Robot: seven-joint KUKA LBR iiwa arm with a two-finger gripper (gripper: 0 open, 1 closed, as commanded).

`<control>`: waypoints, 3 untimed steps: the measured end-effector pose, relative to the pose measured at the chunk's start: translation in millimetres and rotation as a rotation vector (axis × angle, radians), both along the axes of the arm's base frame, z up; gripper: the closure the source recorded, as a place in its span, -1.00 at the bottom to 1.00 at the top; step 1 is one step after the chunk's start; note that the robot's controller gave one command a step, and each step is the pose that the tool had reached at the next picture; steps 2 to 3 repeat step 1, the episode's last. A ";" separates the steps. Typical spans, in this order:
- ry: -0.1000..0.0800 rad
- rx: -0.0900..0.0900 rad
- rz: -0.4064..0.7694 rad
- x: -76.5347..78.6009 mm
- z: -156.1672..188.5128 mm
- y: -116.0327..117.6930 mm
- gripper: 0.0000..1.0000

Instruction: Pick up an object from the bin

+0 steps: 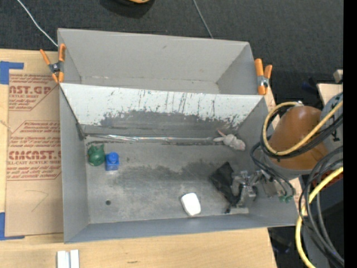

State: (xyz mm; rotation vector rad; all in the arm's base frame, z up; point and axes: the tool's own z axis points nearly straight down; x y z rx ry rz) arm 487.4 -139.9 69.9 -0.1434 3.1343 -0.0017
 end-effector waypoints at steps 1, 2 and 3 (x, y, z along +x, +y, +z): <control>0.000 0.000 0.000 0.0 0.0 0.0 1.00; 0.000 0.000 0.000 0.0 0.0 0.0 1.00; 0.000 0.000 0.000 0.0 0.0 0.0 1.00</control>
Offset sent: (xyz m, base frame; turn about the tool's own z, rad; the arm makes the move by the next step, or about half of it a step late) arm 0.0000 0.0000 0.0000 0.0000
